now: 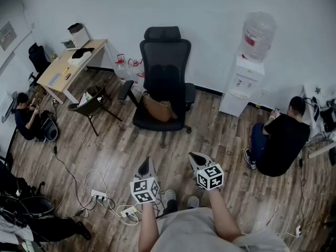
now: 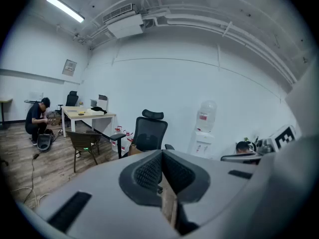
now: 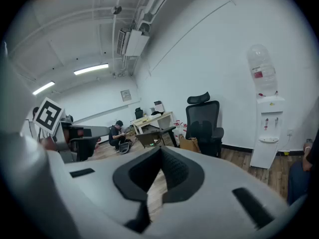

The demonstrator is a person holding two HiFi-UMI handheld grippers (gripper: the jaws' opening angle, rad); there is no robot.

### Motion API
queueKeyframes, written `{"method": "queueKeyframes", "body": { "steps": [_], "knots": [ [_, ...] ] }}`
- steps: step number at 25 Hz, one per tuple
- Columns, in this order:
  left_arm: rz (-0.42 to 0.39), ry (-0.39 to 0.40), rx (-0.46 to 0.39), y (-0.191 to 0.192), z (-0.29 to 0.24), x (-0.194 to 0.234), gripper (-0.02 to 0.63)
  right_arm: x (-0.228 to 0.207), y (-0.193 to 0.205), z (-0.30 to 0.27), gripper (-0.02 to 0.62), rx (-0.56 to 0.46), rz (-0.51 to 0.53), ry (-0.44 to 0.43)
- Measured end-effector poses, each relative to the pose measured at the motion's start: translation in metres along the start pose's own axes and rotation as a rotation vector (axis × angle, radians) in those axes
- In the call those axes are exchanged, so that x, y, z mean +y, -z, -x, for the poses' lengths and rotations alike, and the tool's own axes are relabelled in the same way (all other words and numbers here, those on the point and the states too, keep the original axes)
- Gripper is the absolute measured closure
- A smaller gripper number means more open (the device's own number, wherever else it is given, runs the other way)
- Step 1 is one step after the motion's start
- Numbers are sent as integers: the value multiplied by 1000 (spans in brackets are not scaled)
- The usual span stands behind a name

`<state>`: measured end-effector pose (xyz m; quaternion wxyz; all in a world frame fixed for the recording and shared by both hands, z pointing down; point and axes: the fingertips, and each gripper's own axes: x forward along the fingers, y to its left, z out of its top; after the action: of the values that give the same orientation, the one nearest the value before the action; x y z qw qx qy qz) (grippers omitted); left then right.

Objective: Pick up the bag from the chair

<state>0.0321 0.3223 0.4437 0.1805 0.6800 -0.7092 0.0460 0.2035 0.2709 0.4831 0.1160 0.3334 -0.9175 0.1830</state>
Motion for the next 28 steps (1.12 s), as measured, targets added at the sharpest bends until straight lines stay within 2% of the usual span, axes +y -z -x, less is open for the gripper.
{"method": "queueKeyframes", "body": {
  "steps": [4, 10, 11, 14, 16, 18, 20, 22, 25, 27, 28],
  "knots": [
    [-6, 8, -4, 0, 1, 10, 601, 7, 1, -6, 592, -8, 0, 1],
    [9, 22, -26, -6, -7, 31, 597, 19, -5, -17, 589, -52, -102, -88],
    [11, 26, -27, -8, -8, 36, 588, 19, -6, -20, 589, -60, -113, -81],
    [9, 41, -23, -12, -11, 52, 510, 21, -9, -31, 588, -86, -125, -42],
    [12, 46, -25, -13, -12, 66, 483, 27, -12, -43, 524, -90, -121, -54],
    [21, 48, -27, -14, -14, 80, 455, 34, -13, -55, 511, -88, -109, -75],
    [28, 55, -22, -12, -14, 94, 429, 40, -8, -66, 458, -69, -97, -89],
    [36, 68, -18, -13, -15, 106, 401, 42, -1, -74, 435, -46, -89, -78],
    [41, 71, -27, -16, -17, 124, 387, 41, 4, -89, 385, -29, -101, -63],
    [51, 54, -31, -14, -16, 139, 380, 45, 5, -99, 307, -31, -114, -78],
    [62, 43, -32, -12, -15, 147, 380, 47, 6, -103, 305, -33, -113, -85]
  ]
}}
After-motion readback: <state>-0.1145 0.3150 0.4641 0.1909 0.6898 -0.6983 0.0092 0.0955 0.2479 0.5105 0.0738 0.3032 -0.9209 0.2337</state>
